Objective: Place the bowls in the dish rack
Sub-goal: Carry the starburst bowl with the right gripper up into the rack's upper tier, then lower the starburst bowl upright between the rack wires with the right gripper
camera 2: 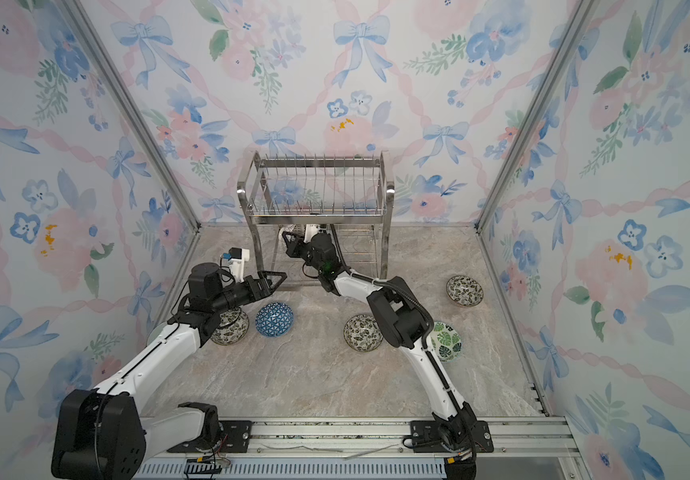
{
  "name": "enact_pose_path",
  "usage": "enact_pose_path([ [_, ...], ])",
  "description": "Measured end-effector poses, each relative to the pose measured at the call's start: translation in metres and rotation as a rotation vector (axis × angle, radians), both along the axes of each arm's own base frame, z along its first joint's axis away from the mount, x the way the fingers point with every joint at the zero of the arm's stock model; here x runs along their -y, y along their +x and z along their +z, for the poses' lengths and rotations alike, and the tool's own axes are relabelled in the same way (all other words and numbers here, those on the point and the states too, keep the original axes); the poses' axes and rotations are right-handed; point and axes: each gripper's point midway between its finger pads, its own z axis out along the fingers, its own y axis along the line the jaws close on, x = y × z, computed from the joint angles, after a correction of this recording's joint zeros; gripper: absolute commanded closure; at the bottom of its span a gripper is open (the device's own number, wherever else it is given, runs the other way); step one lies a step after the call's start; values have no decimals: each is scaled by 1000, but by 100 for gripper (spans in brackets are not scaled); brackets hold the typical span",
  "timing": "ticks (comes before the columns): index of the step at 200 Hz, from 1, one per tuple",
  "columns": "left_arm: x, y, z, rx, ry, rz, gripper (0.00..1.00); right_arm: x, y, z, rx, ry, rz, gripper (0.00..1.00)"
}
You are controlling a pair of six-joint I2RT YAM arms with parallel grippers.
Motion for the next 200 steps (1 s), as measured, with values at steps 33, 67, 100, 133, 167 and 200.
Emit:
enact_pose_path([
  [33,-2,1,-7,-24,-4,7,2,-12,12,-20,-16,24,13,100],
  [67,-3,2,-7,-28,-15,7,2,-23,22,-34,-26,51,31,100],
  [100,-3,3,-9,-38,-24,10,2,-27,30,-24,-11,95,33,100],
  [133,-5,4,-15,-55,-25,18,2,-26,40,-20,-9,130,29,100],
  [167,-7,4,-15,-59,-29,21,2,-25,50,-28,-15,148,25,100],
  [200,-7,4,-16,-68,-33,24,2,-26,55,-39,-25,148,22,100],
])
